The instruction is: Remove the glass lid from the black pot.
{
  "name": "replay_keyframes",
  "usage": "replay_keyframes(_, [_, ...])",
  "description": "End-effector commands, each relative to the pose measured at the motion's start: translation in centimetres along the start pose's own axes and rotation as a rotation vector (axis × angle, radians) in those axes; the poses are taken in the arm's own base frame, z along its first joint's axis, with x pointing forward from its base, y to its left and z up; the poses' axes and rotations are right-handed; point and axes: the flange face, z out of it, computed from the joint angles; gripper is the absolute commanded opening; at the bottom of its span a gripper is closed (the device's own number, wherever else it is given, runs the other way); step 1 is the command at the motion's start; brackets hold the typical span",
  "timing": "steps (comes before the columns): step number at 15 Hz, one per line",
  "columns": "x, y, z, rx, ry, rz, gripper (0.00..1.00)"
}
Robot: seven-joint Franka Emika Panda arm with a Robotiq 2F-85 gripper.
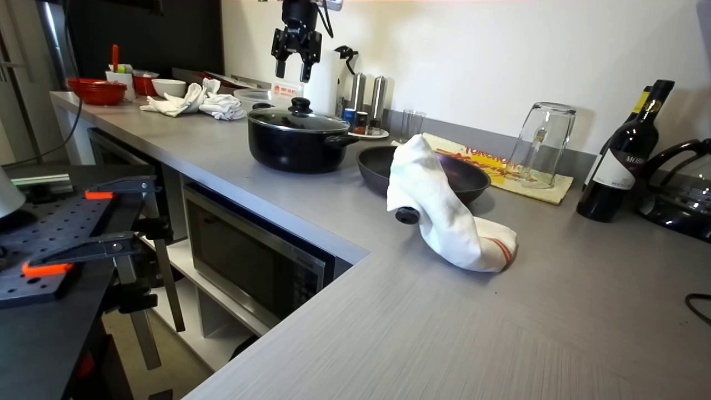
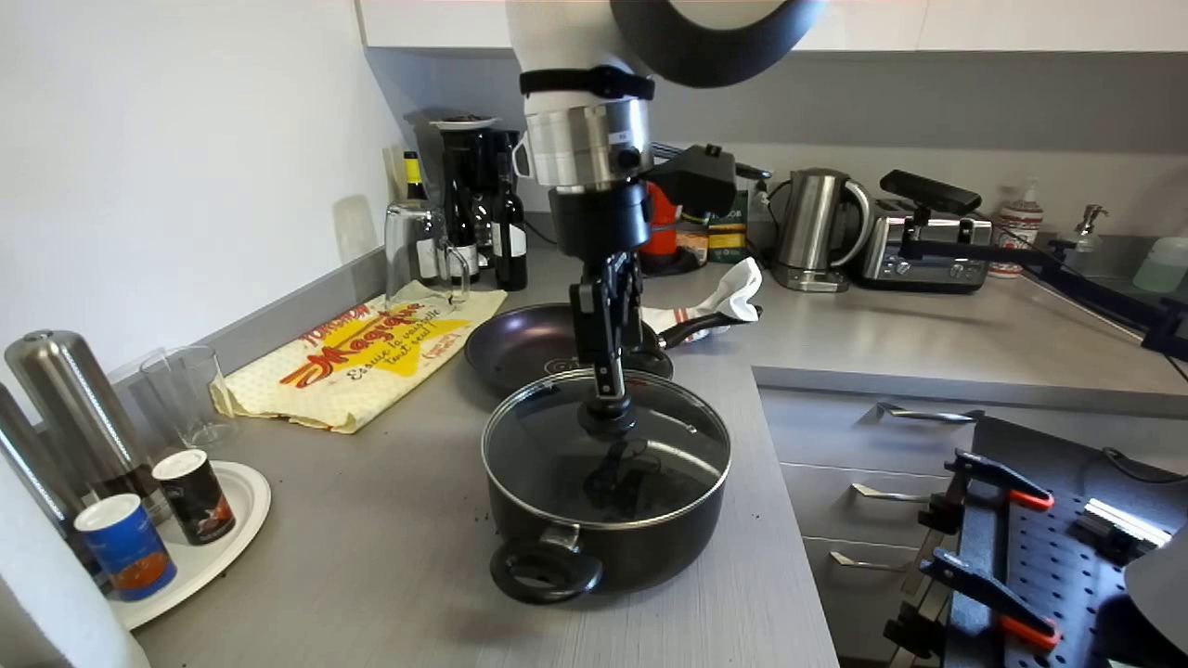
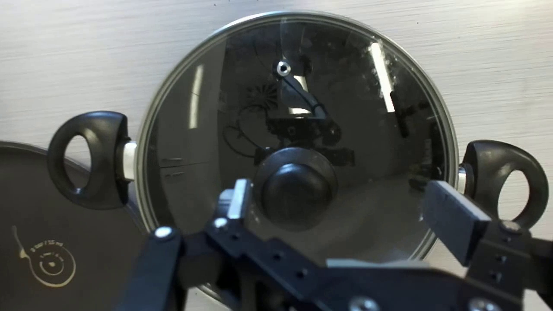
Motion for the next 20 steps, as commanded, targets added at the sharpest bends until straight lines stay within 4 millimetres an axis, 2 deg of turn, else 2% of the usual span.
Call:
replay_keyframes(1, [2.1,-0.3,1.4,0.023,-0.016,-0.033,1.0])
replay_keyframes(6, [3.1,0.8,3.5,0.041,-0.048,-0.032,1.0])
replay_keyframes(10, [3.6,1.8,4.3,0.05,-0.06,-0.036,1.0])
replay_keyframes(11, [3.6,1.9,4.4,0.053,-0.06,-0.036,0.75])
replay_keyframes(13, [3.7,2.0,4.4,0.057,-0.059,-0.037,0.68])
replay_keyframes(18, [3.7,2.4,4.0,0.063,-0.053,-0.029,0.3])
replay_keyframes(19, [3.7,2.4,3.9,0.064,-0.051,-0.029,0.25])
replay_keyframes(20, [3.7,2.4,3.9,0.064,-0.051,-0.027,0.25])
